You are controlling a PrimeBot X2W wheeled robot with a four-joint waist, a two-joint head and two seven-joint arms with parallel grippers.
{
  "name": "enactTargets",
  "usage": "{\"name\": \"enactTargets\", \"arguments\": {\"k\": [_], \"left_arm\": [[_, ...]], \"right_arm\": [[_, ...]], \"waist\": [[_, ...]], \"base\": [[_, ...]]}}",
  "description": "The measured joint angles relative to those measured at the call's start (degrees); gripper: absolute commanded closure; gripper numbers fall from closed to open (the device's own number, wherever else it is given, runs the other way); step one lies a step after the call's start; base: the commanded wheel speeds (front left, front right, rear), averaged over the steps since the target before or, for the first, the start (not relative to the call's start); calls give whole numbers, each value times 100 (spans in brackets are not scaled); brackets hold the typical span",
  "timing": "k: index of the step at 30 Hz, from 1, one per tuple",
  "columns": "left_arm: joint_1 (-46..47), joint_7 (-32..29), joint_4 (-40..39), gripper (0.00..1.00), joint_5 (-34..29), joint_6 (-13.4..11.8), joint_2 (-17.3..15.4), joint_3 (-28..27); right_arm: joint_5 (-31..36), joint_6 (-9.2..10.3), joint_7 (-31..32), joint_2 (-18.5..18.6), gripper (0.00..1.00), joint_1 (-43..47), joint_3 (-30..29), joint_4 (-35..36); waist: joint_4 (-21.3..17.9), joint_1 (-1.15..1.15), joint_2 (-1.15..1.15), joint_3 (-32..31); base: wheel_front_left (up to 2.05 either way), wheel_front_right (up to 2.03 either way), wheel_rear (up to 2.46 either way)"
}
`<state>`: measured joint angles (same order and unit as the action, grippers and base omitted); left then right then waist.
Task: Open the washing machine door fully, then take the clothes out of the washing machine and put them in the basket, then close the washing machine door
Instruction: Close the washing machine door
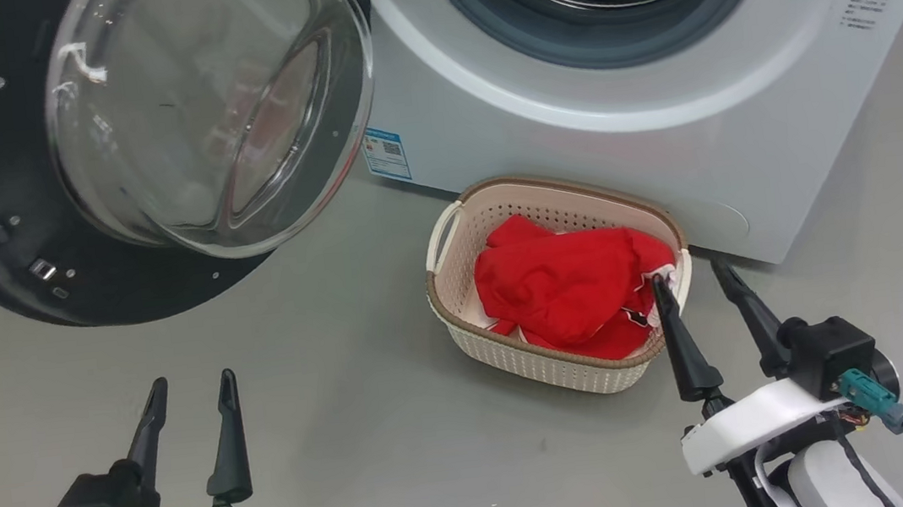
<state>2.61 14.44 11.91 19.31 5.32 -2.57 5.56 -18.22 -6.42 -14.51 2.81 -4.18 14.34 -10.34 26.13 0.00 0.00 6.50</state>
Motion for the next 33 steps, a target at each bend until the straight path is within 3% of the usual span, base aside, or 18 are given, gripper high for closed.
{"name": "enactTargets", "arguments": {"k": [10,33], "left_arm": [[-271,0,-263,0,0,-110,0,-305],[-442,0,-553,0,1,-157,0,-422]], "right_arm": [[-44,-9,0,-4,0,-8,406,-110],[-94,-55,0,1,0,-144,503,-288]], "waist": [[384,0,0,-245],[427,0,0,-185]], "base": [[0,0,0],[0,0,0]]}}
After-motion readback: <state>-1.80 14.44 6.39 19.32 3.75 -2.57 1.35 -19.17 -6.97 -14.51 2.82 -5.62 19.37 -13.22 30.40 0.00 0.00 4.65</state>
